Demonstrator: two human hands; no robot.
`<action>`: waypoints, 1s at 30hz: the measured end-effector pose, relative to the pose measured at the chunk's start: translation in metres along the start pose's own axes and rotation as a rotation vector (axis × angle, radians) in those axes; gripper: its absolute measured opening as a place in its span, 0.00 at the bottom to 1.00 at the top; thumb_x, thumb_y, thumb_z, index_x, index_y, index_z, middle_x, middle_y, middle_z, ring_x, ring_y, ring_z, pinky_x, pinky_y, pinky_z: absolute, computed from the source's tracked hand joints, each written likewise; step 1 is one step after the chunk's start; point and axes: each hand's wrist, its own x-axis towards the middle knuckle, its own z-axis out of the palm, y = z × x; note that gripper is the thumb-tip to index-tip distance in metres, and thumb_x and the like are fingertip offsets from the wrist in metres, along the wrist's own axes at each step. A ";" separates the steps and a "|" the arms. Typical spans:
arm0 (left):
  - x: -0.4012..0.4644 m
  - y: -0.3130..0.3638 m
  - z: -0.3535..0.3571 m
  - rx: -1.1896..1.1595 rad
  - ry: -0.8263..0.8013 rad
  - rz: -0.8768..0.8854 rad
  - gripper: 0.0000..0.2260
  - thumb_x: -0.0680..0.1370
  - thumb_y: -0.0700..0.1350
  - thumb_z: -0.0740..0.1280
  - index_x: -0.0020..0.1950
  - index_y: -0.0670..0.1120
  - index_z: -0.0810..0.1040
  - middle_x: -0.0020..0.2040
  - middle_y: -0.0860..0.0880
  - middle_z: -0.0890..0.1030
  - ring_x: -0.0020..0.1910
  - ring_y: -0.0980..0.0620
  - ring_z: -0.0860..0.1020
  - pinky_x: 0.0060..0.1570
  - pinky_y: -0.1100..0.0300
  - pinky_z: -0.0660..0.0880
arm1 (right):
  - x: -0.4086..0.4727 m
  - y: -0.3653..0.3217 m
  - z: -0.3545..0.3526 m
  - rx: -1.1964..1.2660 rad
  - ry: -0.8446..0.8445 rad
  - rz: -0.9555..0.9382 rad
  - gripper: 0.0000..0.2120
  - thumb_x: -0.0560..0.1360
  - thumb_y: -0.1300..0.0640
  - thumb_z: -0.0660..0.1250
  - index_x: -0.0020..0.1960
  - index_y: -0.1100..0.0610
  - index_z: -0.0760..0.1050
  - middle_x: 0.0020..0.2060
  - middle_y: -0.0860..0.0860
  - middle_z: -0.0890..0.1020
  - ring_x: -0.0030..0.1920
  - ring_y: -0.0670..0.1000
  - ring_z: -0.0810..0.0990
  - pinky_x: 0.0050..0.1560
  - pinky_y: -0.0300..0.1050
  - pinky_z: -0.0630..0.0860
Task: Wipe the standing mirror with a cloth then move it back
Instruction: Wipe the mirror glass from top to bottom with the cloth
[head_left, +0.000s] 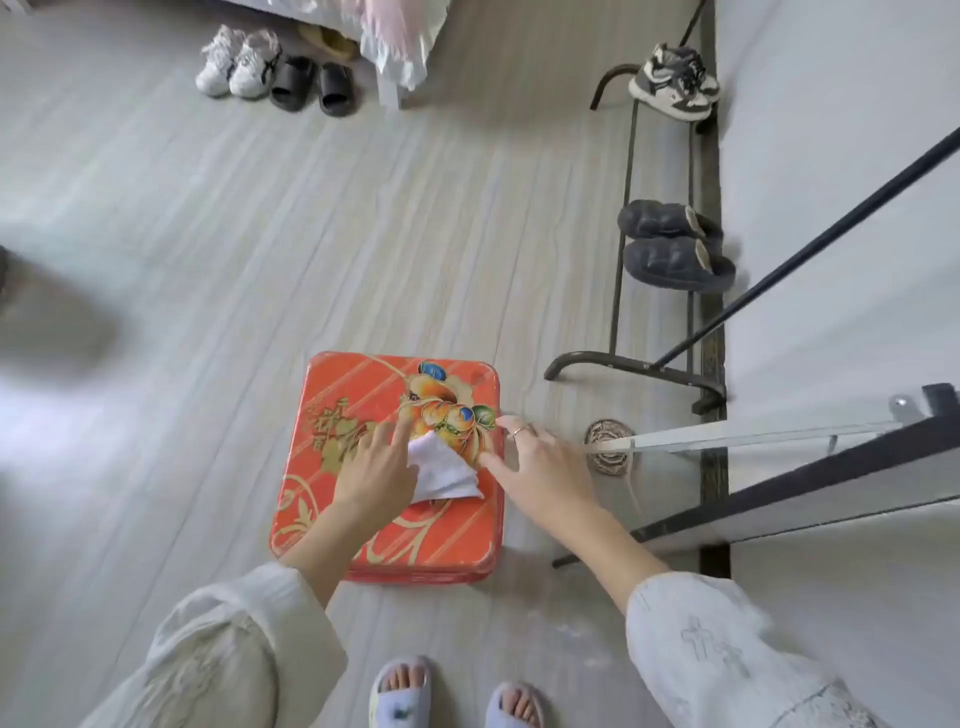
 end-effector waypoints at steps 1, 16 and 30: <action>0.007 -0.002 0.004 0.002 -0.006 -0.025 0.28 0.78 0.46 0.60 0.75 0.48 0.51 0.72 0.43 0.61 0.67 0.41 0.65 0.61 0.47 0.69 | 0.004 0.004 0.006 0.021 0.002 0.016 0.24 0.76 0.40 0.57 0.69 0.50 0.64 0.62 0.50 0.76 0.63 0.52 0.73 0.61 0.48 0.68; -0.009 0.046 -0.053 -0.122 -0.177 0.092 0.08 0.77 0.41 0.59 0.53 0.40 0.73 0.42 0.45 0.74 0.36 0.48 0.72 0.30 0.61 0.64 | -0.018 0.003 -0.036 0.175 -0.147 0.064 0.27 0.76 0.43 0.60 0.72 0.47 0.60 0.68 0.49 0.69 0.68 0.51 0.67 0.63 0.47 0.66; -0.160 0.181 -0.229 -0.203 -0.369 0.256 0.09 0.75 0.48 0.66 0.46 0.43 0.74 0.35 0.51 0.69 0.33 0.54 0.67 0.30 0.64 0.63 | -0.162 -0.038 -0.227 0.517 -0.302 0.065 0.35 0.72 0.53 0.71 0.74 0.48 0.58 0.74 0.47 0.58 0.73 0.48 0.58 0.66 0.38 0.59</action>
